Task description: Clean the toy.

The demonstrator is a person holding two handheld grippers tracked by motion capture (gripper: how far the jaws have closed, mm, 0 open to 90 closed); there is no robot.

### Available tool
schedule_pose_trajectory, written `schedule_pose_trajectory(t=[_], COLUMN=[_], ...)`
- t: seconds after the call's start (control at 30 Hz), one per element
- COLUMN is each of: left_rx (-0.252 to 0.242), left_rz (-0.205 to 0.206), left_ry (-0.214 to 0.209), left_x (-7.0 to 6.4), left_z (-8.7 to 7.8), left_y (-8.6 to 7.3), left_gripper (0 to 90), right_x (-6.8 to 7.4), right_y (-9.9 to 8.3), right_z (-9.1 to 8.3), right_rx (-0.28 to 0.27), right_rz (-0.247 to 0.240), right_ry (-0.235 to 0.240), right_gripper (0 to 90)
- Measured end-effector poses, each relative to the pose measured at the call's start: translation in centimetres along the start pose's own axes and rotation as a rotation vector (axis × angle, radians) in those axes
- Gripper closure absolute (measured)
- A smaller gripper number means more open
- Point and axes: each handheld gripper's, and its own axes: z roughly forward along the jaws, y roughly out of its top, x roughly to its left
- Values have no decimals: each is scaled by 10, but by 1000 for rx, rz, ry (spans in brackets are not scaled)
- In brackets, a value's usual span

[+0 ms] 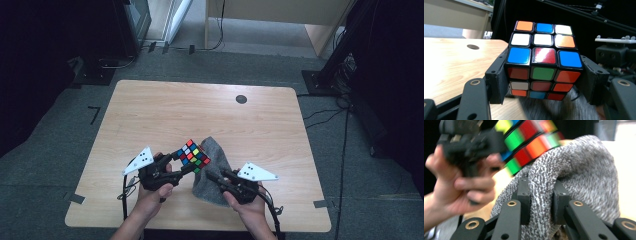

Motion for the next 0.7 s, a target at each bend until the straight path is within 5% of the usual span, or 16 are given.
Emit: schedule_pose_trajectory(t=[0.13, 0.23, 0.3, 0.37, 0.47, 0.57, 0.7], left_rx=[10, 3, 12, 13, 19, 31, 47], left_rz=[-2, 5, 11, 5, 7, 19, 22], left_ry=[22, 45, 63, 70, 79, 89, 93], left_x=[2, 5, 7, 9, 9, 10, 10], left_z=[0, -3, -5, -5, -4, -2, 0], left_y=[-1, 0, 0, -1, -2, -3, -5], left_gripper=[343, 343, 343, 343, 343, 342, 343], right_x=[21, 17, 4, -10, -37, -58, -73], right_y=[-9, -5, 0, 2, 1, -4, -12], right_z=[16, 13, 6, -2, -12, -19, -21], right_rx=[99, 98, 81, 90, 104, 105, 123], right_rz=[-121, -123, -93, -136, -91, -31, -20], right_ry=[68, 38, -59, -207, -340, -412, -456], right_gripper=[732, 731, 730, 727, 726, 726, 726])
